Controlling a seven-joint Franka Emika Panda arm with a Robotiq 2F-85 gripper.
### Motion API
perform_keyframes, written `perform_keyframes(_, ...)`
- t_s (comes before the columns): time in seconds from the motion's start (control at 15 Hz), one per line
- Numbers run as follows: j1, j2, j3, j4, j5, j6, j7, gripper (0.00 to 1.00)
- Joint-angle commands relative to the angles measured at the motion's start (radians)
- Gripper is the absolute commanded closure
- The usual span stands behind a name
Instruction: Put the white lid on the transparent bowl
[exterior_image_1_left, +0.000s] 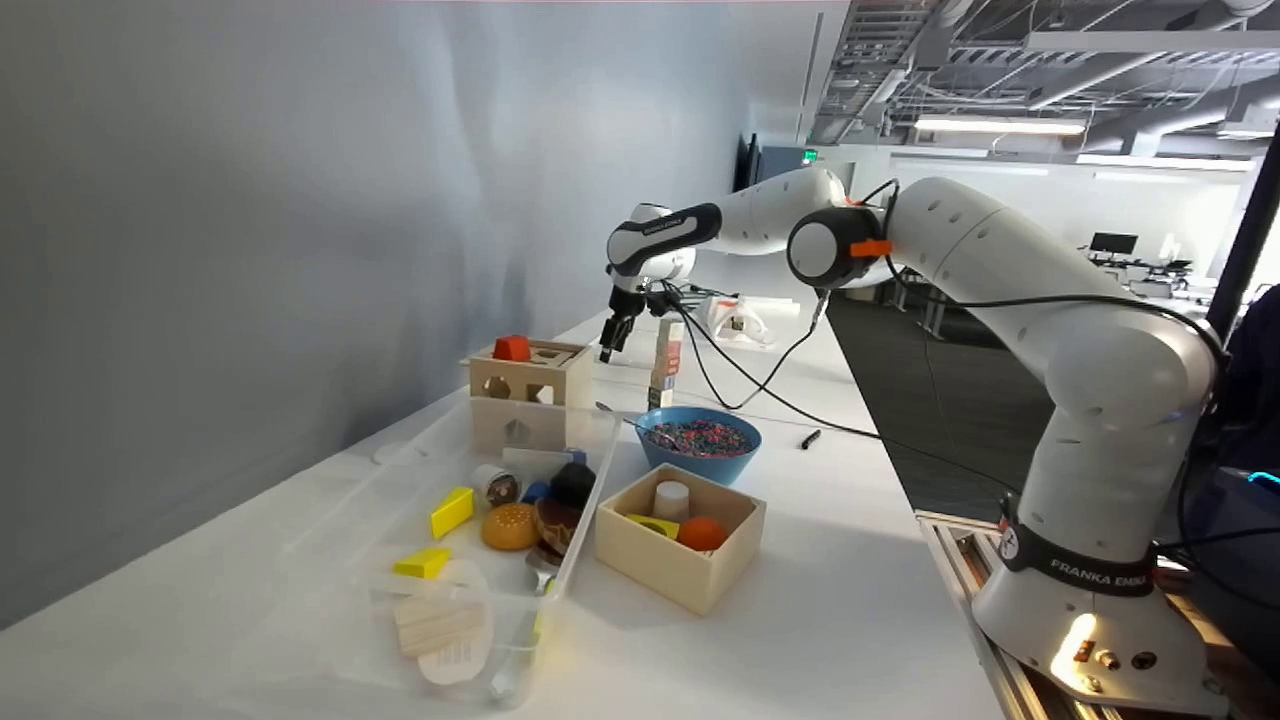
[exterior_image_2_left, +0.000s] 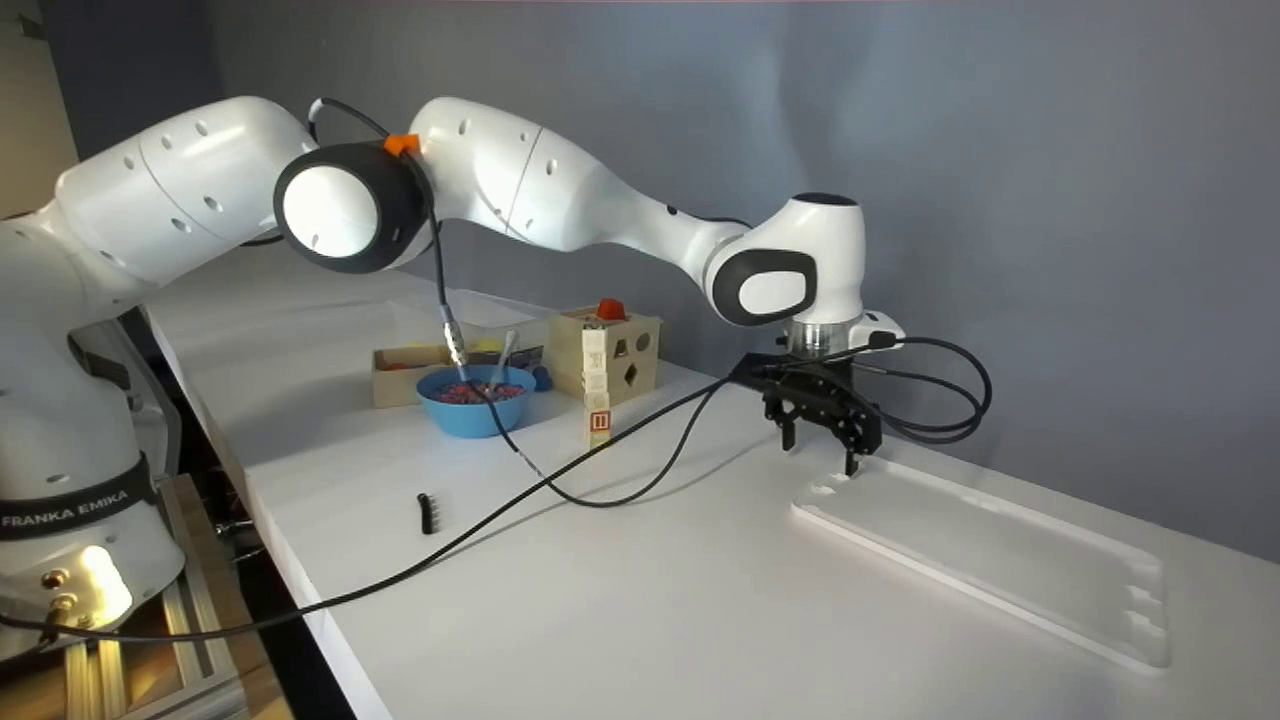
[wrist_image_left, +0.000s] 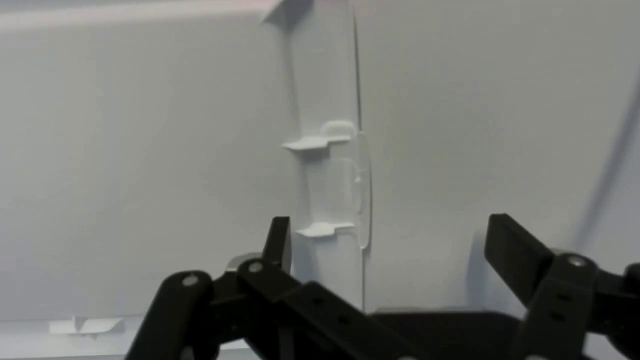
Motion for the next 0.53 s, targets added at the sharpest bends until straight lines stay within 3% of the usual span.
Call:
perform_keyframes(0.0, -0.007, 0.006, 0.013, -0.031, 0.023, 0.061, 0.017, 0.0)
perform_keyframes(0.2, 0.001, 0.0, 0.0, -0.048, 0.005, 0.068, 0.03, 0.23)
perform_keyframes(0.27, -0.003, -0.007, 0.007, -0.052, 0.012, 0.076, 0.022, 0.38)
perform_keyframes(0.33, -0.004, -0.007, 0.01, -0.052, 0.015, 0.082, 0.019, 0.47)
perform_keyframes(0.47, 0.0, -0.013, 0.004, -0.059, 0.009, 0.087, 0.025, 0.62)
